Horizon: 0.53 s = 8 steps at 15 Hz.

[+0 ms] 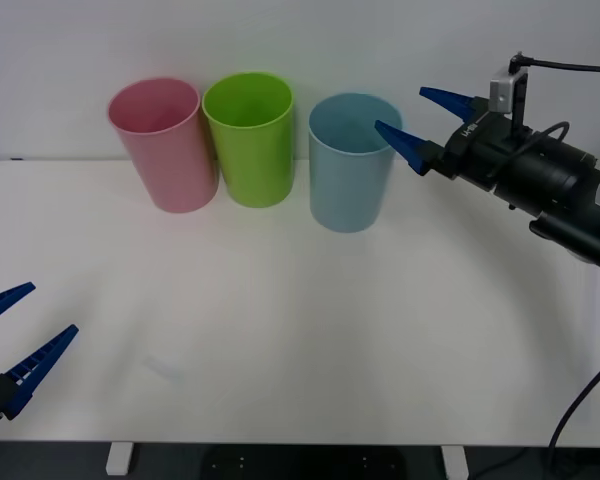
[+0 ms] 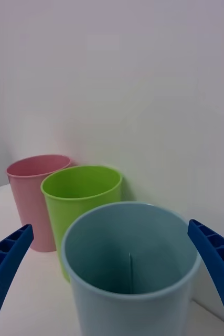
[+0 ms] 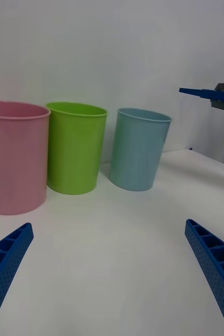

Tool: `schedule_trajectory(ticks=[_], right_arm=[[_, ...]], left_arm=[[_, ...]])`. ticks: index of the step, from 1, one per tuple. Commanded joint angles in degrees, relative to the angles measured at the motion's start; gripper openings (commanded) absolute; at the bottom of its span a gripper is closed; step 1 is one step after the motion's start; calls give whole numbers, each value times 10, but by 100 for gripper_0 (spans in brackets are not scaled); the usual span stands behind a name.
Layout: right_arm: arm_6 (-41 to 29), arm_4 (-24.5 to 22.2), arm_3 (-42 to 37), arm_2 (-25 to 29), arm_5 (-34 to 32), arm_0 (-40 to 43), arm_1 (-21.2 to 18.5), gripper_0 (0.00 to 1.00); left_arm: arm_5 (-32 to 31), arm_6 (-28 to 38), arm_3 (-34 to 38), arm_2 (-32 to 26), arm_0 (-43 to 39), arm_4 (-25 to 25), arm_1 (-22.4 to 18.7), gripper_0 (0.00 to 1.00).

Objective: Grasp the object on the table and drop it into the matching bin: aluminum can to the light blue bin, PET bottle to the pink bin.

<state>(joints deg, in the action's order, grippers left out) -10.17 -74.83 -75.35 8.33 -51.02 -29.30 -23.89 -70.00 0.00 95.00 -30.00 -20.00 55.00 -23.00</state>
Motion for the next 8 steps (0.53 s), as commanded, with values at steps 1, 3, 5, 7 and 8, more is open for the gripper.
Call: schedule_trajectory(ticks=[1, 3, 5, 7, 8], right_arm=[[5, 20, -55, 5, -1, 62, -17, 100], [9, 25, -101, 15, -4, 112, -27, 100], [16, 25, -132, 39, -32, 156, -30, 100], [31, 24, -146, 70, -80, 193, -30, 100], [59, 24, -156, 85, -97, 212, -30, 100]], left_arm=[[0, 0, 0, 0, 0, 0, 0, 100], [0, 0, 0, 0, 0, 0, 0, 100], [0, 0, 0, 0, 0, 0, 0, 100], [0, 0, 0, 0, 0, 0, 0, 100], [0, 0, 0, 0, 0, 0, 0, 100]])
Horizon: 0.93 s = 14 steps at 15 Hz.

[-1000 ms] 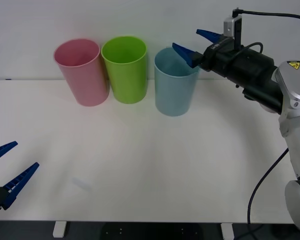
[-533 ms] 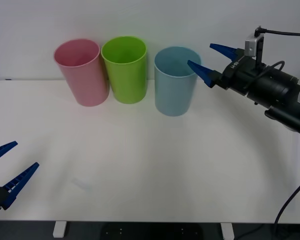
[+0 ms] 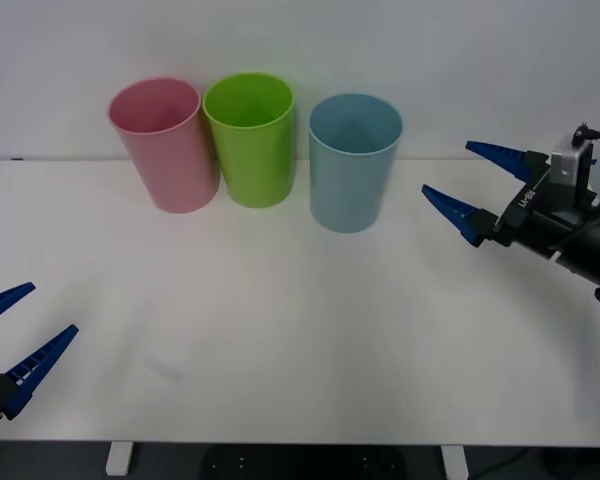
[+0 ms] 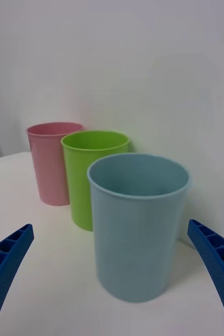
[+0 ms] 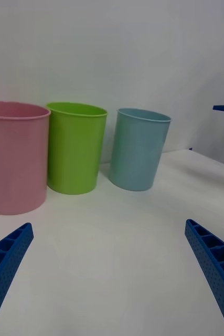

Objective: Grasp the object on the table and drop it into the matching bin: aluminum can to the light blue bin, PET bottle to the pink bin.

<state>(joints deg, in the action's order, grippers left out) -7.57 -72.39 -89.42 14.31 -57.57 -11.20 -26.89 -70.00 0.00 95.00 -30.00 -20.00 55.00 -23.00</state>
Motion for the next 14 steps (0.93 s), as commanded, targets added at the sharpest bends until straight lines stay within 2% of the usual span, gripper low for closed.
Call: schedule_trajectory(ticks=[1, 9, 14], right_arm=[[50, 1, -24, 35, -44, 50, 0, 100], [73, 29, -122, 69, -57, 205, 0, 100], [73, 42, -153, 74, -57, 261, 0, 100]], left_arm=[[0, 0, 0, 0, 0, 0, 0, 100], [0, 0, 0, 0, 0, 0, 0, 100], [0, 0, 0, 0, 0, 0, 0, 100]])
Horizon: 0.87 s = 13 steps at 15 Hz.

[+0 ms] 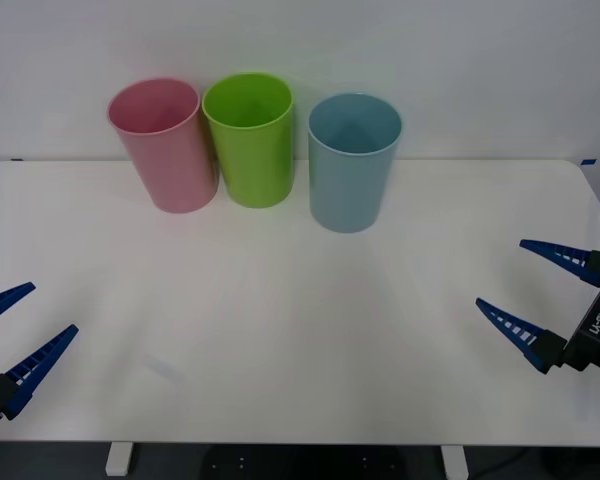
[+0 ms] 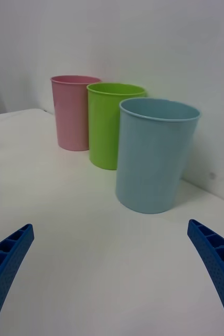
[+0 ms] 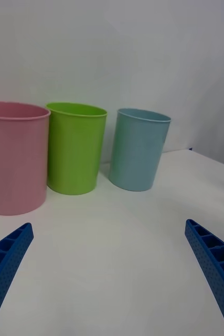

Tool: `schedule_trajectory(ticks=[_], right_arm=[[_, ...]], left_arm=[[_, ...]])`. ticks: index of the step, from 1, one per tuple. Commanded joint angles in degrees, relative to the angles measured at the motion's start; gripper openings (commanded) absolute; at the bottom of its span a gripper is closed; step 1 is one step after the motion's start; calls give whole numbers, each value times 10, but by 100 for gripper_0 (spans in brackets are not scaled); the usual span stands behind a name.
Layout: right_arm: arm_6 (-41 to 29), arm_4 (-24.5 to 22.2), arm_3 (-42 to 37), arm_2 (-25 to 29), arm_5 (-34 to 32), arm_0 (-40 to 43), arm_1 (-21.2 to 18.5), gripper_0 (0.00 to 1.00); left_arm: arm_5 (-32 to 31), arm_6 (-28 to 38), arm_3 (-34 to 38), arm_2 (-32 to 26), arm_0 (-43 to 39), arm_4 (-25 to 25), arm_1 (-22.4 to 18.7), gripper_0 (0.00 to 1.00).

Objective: Grasp the object on the table and drop it into the matching bin: aluminum can to the light blue bin, PET bottle to the pink bin.

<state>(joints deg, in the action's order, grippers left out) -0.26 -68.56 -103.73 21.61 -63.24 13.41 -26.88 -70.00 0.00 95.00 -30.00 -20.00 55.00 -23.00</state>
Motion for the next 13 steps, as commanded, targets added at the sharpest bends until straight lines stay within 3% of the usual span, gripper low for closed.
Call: schedule_trajectory(ticks=[1, 13], right_arm=[[0, 7, -14, 0, 0, 25, 1, 100], [6, 26, -20, -8, -6, 71, 1, 100]], left_arm=[[0, 0, 0, 0, 0, 0, 0, 100], [0, 0, 0, 0, 0, 0, 0, 100]])
